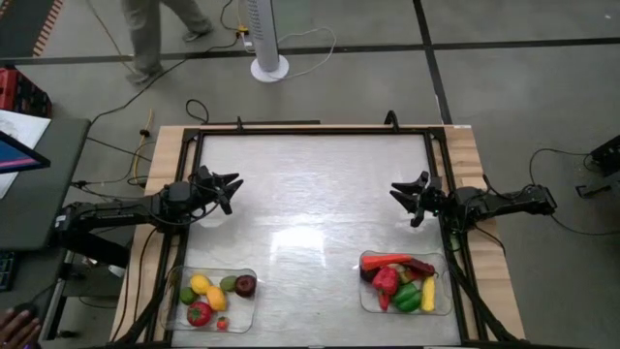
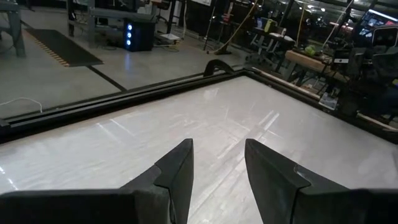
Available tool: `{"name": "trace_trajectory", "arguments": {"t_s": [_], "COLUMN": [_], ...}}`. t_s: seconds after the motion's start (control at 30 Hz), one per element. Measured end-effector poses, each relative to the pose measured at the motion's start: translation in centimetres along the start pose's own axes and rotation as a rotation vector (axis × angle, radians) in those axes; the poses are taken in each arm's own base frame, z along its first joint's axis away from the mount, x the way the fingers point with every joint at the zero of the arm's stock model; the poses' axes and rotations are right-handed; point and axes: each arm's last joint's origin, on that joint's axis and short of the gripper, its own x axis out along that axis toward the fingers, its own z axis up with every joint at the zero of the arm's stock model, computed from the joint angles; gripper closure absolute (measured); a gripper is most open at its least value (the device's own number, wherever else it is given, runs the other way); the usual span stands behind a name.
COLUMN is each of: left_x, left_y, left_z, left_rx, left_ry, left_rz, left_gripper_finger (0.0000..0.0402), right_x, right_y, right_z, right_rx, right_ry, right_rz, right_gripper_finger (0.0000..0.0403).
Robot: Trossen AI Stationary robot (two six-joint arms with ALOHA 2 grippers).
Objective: Sort produce into baskets
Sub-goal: Return to Home Position
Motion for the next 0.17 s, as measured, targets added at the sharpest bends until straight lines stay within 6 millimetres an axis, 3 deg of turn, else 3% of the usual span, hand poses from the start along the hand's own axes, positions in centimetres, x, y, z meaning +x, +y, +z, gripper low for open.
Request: {"name": "trace_trajectory", "arguments": {"t_s": [0.17], "left_x": [0.00], "left_y": [0.00], "left_z": [0.00], "left_rx": [0.000], "left_ry": [0.000], "left_rz": [0.000], "left_gripper_finger": [0.0272], "right_x": [0.00], "right_y": [0.00], "right_z": [0.00], "right_rx": [0.000], "right_ry": [0.000], "right_rz": [0.000], "right_gripper_finger": [0.0237]}}
